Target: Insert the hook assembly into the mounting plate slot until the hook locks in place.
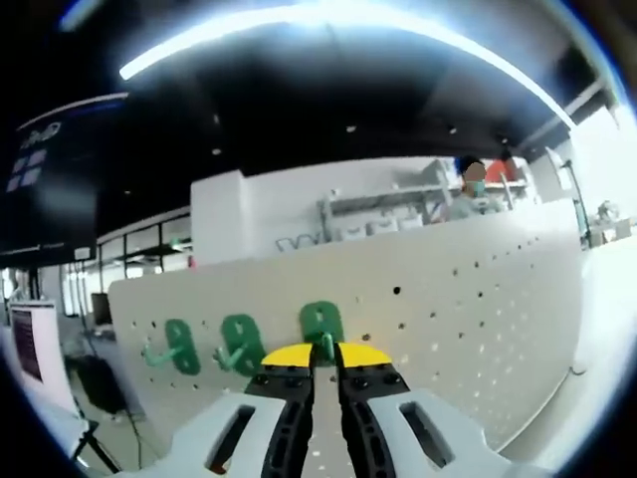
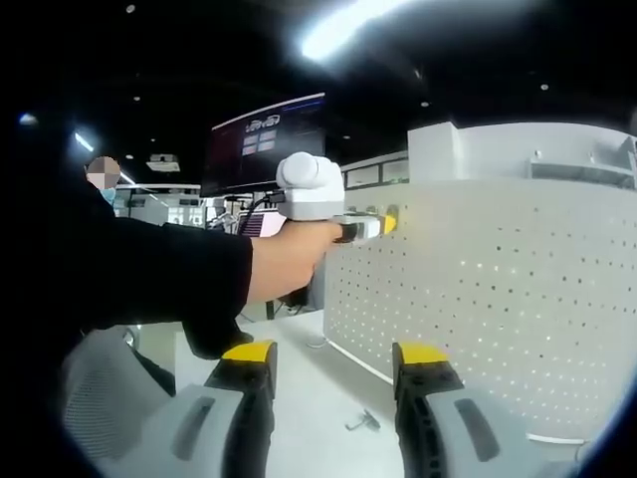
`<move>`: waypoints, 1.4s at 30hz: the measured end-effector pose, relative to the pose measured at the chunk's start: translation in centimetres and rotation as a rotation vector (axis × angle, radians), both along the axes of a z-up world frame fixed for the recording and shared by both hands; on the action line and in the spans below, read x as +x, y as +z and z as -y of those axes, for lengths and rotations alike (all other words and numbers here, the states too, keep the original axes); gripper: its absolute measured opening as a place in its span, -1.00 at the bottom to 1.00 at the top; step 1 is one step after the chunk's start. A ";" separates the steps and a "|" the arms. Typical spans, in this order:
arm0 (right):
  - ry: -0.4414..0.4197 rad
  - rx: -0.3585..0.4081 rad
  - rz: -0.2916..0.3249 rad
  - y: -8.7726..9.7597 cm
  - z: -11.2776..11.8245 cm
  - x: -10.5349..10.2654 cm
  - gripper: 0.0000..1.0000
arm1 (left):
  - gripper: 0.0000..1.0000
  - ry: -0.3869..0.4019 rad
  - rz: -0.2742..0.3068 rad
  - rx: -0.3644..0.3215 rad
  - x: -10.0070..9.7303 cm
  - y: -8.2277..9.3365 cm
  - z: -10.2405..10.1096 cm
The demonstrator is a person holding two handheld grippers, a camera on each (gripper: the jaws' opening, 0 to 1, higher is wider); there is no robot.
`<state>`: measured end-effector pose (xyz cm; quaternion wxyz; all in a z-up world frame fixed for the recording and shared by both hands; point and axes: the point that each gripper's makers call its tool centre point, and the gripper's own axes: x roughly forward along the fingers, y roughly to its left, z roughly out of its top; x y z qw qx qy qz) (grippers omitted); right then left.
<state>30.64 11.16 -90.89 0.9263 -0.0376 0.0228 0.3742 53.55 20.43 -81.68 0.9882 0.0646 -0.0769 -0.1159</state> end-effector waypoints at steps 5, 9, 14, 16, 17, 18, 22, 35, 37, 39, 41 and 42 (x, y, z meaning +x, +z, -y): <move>-0.001 -0.002 0.002 0.0 0.0 0.0 -0.11 | -0.59 -0.002 -0.016 -0.013 -0.5 0.0 0.2; -0.001 -0.008 0.005 0.0 0.0 -0.1 -0.11 | -0.44 -0.016 -0.024 -0.039 -1.1 0.3 0.3; 0.001 -0.012 0.006 0.0 -0.1 -0.1 -0.11 | -0.30 -0.035 -0.039 -0.056 -2.2 0.4 0.5; 0.002 -0.015 0.007 -0.1 -0.1 -0.2 -0.11 | -0.24 -0.042 -0.041 -0.059 -2.8 0.4 0.5; 0.003 -0.017 0.008 -0.1 -0.2 -0.2 -0.11 | -0.22 -0.048 -0.042 -0.061 -3.1 0.4 0.6; 0.003 -0.017 0.009 -0.1 -0.2 -0.2 -0.11 | -0.19 -0.053 -0.044 -0.059 -3.5 0.3 0.5; 0.004 -0.022 0.009 -0.1 -0.3 -0.3 -0.11 | -0.11 -0.086 -0.047 -0.060 -5.0 0.1 0.7; 0.006 -0.035 0.016 -0.2 -0.5 -0.4 -0.11 | 0.11 -0.154 -0.026 -0.097 -9.9 -0.3 -1.0; 0.009 -0.039 0.015 -0.3 -0.6 -0.5 -0.11 | 0.13 -0.158 -0.026 -0.100 -11.0 -0.6 -1.3; 0.013 -0.042 0.015 -0.3 -0.7 -0.5 -0.11 | 0.14 -0.166 -0.024 -0.101 -12.1 -1.0 -1.6; 0.016 -0.044 0.016 -0.3 -0.9 -0.5 -0.11 | 0.14 -0.173 -0.026 -0.101 -13.2 -1.5 -1.9; 0.020 -0.047 0.016 -0.4 -1.0 -0.6 -0.12 | 0.15 -0.177 -0.028 -0.104 -13.7 -1.6 -1.9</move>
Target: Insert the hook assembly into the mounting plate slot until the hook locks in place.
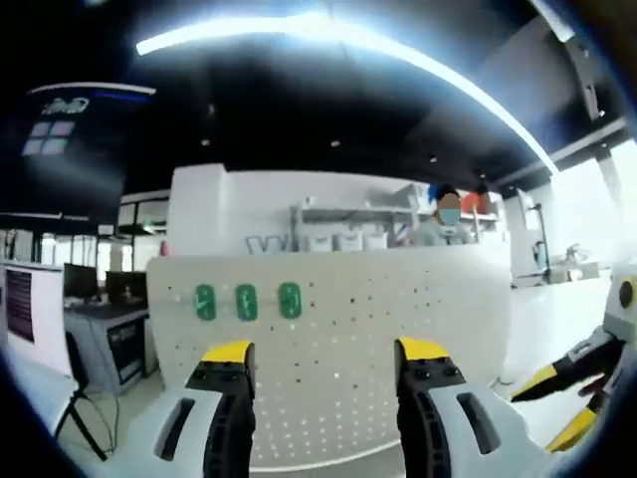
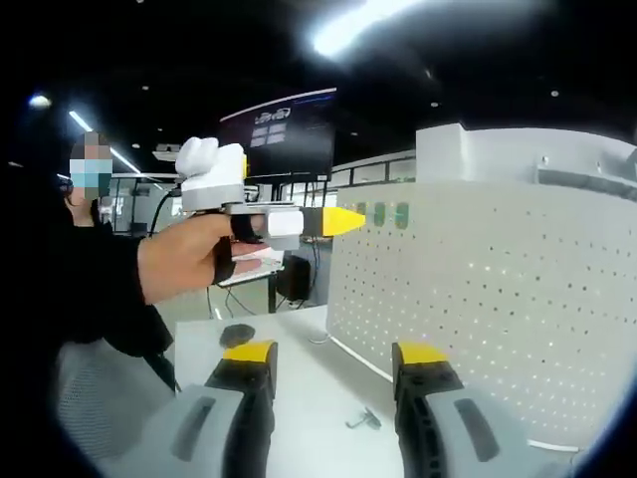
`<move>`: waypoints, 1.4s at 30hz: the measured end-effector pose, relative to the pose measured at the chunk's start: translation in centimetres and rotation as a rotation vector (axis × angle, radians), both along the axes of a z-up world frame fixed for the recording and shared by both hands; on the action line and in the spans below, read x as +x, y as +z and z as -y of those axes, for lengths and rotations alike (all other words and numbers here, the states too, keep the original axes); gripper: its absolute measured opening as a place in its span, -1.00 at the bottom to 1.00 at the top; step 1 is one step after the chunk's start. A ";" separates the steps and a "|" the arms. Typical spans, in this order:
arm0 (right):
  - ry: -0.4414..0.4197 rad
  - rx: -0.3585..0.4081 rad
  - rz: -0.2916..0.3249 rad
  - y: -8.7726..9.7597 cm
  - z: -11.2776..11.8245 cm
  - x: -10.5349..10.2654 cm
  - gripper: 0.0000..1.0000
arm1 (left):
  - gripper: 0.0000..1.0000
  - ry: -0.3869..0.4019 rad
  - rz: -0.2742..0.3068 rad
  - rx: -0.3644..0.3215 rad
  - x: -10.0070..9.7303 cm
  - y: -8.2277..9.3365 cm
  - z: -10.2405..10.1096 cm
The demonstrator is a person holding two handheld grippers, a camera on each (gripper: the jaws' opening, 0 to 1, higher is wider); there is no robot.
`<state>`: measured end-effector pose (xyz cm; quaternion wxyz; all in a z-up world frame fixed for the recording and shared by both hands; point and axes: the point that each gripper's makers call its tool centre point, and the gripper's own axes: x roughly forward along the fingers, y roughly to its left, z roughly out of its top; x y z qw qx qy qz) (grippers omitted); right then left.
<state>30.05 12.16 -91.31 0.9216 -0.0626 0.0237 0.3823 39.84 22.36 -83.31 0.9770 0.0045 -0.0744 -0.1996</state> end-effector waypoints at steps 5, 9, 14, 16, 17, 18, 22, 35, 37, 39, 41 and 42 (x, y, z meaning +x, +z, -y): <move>0.019 -0.020 -0.003 -0.5 -0.8 -0.3 -0.12 | 0.17 -0.022 0.001 0.001 -2.0 -0.5 -0.1; 0.023 -0.034 -0.002 -0.7 -0.8 -0.4 -0.12 | 0.20 -0.040 0.000 -0.004 -3.3 -1.0 -0.3; 0.019 -0.043 -0.004 -1.0 -0.8 -0.3 -0.12 | 0.23 -0.057 -0.003 -0.002 -4.3 -1.6 -0.7; 0.017 -0.047 -0.004 -1.1 -0.7 -0.3 -0.12 | 0.22 -0.079 0.000 -0.005 -4.9 -2.0 -0.8; 0.016 -0.049 -0.004 -1.1 -0.7 -0.2 -0.12 | 0.23 -0.084 -0.003 -0.007 -5.1 -2.4 -0.9; 0.015 -0.051 -0.005 -1.2 -0.7 -0.2 -0.12 | 0.25 -0.087 -0.009 -0.010 -5.3 -2.7 -1.1; 0.011 -0.053 -0.016 -1.6 -0.5 -0.2 -0.13 | 0.25 -0.087 -0.033 -0.019 -6.1 -3.9 -1.8; 0.040 -0.100 -0.047 -3.2 -1.4 -0.3 -0.15 | 0.18 -0.110 -0.067 -0.045 -6.6 -5.9 -2.3; 0.037 -0.103 -0.050 -3.4 -1.3 -0.2 -0.15 | 0.17 -0.113 -0.074 -0.043 -6.7 -6.1 -2.3; 0.036 -0.105 -0.050 -3.4 -1.2 -0.2 -0.16 | 0.17 -0.116 -0.073 -0.044 -6.7 -6.1 -2.3; 0.032 -0.104 -0.050 -3.3 -1.2 0.0 -0.16 | 0.17 -0.117 -0.076 -0.037 -6.9 -6.2 -2.2; 0.030 -0.105 -0.051 -3.4 -1.1 0.0 -0.16 | 0.17 -0.121 -0.081 -0.038 -6.9 -6.3 -2.2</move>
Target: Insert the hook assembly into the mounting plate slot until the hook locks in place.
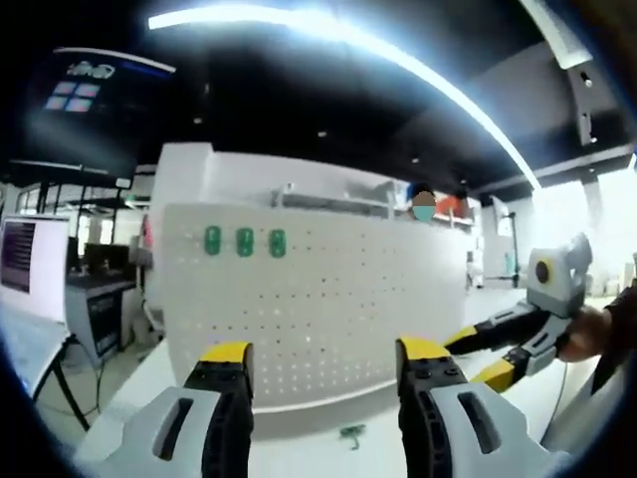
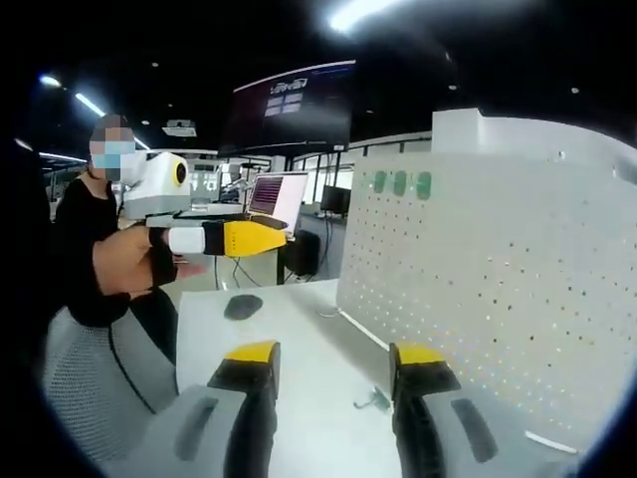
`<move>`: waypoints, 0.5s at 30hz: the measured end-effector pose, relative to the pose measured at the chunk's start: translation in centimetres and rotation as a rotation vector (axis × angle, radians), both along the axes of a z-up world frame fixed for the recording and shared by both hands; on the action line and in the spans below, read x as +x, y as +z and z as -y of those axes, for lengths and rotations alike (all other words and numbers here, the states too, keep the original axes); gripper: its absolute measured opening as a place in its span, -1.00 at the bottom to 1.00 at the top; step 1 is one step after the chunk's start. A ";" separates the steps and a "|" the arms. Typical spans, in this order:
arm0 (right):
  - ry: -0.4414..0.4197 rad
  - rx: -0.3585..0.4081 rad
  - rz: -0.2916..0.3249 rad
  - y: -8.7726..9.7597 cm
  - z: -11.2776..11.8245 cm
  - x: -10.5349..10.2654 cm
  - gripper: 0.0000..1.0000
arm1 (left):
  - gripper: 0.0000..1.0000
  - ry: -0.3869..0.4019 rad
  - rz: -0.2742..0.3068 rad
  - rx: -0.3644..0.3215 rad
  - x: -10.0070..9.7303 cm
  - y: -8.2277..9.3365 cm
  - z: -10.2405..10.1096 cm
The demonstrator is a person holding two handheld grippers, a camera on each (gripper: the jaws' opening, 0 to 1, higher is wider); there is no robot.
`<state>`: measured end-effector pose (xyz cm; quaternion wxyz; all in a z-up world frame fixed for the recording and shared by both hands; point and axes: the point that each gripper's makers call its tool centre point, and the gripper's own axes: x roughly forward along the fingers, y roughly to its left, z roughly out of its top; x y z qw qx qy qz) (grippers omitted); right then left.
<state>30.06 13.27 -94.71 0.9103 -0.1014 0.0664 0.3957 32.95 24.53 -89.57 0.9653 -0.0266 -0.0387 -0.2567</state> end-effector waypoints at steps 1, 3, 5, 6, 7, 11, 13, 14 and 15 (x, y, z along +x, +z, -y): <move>-0.002 -0.002 -0.001 0.0 0.0 0.0 -0.16 | 0.17 -0.002 -0.001 0.000 0.0 0.0 0.1; -0.006 -0.006 0.000 -0.1 0.2 0.0 -0.17 | 0.16 -0.009 -0.004 0.006 -0.1 -0.1 0.3; -0.013 -0.008 -0.002 -0.2 0.3 0.0 -0.17 | 0.15 -0.023 -0.010 0.006 -0.2 -0.3 0.6; -0.016 -0.009 -0.002 -0.2 0.4 0.0 -0.17 | 0.15 -0.028 -0.012 0.005 -0.3 -0.3 0.7; -0.021 -0.012 -0.002 -0.3 0.6 -0.1 -0.17 | 0.14 -0.032 -0.014 0.007 -0.3 -0.4 0.9; -0.038 -0.021 -0.002 -0.4 1.0 0.0 -0.17 | 0.13 -0.049 -0.019 0.006 -0.5 -0.4 1.2; -0.051 -0.027 -0.001 -0.5 1.3 0.1 -0.17 | 0.13 -0.061 -0.021 0.008 -0.6 -0.5 1.5; -0.058 -0.030 0.000 -0.5 1.5 0.1 -0.17 | 0.12 -0.066 -0.022 0.007 -0.7 -0.5 1.6; -0.063 -0.032 0.000 -0.6 1.6 0.2 -0.17 | 0.12 -0.071 -0.023 0.009 -0.7 -0.6 1.7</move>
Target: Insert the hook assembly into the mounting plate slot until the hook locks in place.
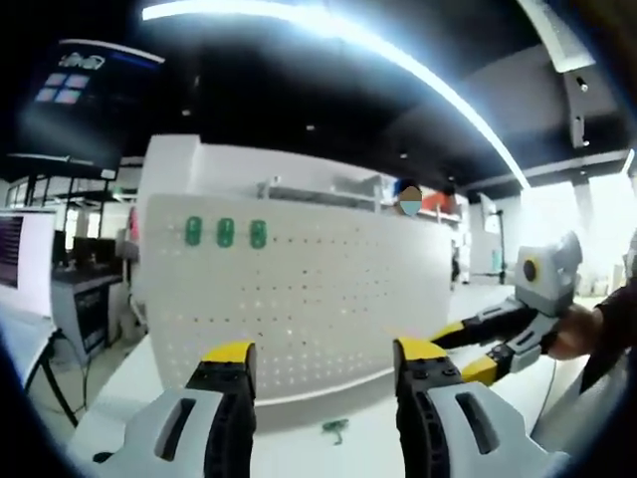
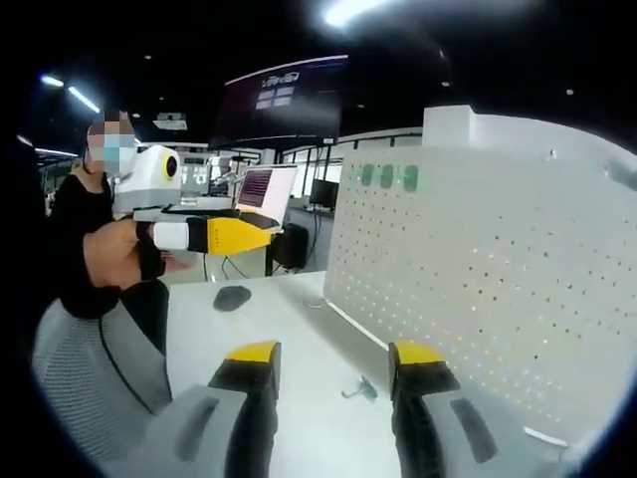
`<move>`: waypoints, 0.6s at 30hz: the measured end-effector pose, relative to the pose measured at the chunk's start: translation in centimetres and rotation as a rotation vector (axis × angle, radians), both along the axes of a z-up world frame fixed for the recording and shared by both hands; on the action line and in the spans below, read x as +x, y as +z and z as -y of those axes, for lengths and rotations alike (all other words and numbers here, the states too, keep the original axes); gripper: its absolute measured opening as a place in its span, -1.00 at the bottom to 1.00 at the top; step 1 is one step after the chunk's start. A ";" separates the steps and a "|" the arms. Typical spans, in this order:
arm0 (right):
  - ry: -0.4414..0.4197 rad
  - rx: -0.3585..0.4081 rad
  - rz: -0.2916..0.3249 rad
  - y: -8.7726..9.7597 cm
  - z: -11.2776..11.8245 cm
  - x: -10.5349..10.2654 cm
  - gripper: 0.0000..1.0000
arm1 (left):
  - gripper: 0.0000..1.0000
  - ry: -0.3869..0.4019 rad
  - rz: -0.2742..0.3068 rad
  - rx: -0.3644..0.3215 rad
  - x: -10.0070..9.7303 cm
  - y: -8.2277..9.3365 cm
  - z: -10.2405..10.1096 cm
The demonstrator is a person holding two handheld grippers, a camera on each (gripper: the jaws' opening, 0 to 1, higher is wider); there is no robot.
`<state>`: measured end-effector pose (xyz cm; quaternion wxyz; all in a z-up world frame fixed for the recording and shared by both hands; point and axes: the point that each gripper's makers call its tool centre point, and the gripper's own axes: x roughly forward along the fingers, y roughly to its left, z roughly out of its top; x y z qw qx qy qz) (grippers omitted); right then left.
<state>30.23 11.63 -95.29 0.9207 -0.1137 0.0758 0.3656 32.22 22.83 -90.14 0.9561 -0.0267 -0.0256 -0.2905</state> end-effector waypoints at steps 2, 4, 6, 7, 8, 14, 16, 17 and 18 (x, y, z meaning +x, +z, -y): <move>-0.010 -0.004 -0.001 -0.1 0.2 0.1 -0.17 | 0.12 -0.013 -0.001 0.002 -0.1 -0.1 0.3; -0.018 -0.010 -0.003 -0.2 0.4 0.2 -0.18 | 0.12 -0.024 0.000 0.000 -0.3 0.0 0.5; -0.025 -0.010 -0.002 -0.2 0.5 0.3 -0.18 | 0.12 -0.032 0.000 0.000 -0.3 0.0 0.6; -0.028 -0.008 -0.002 -0.2 0.5 0.4 -0.18 | 0.12 -0.036 0.000 -0.001 -0.4 -0.1 0.6; -0.031 -0.007 -0.002 -0.2 0.4 0.5 -0.18 | 0.12 -0.038 -0.001 -0.003 -0.4 -0.1 0.6; -0.027 -0.016 0.005 -0.1 -0.4 1.2 -0.19 | 0.11 -0.058 -0.004 -0.006 -0.5 -0.2 0.8; -0.026 -0.021 0.010 0.0 -0.4 1.5 -0.19 | 0.11 -0.065 -0.002 -0.004 -0.5 -0.1 1.0; -0.028 -0.022 0.011 0.0 -0.4 1.6 -0.19 | 0.11 -0.068 -0.001 -0.002 -0.5 -0.1 1.0; -0.029 -0.022 0.012 0.1 -0.3 1.8 -0.19 | 0.11 -0.069 0.000 -0.002 -0.5 -0.1 1.0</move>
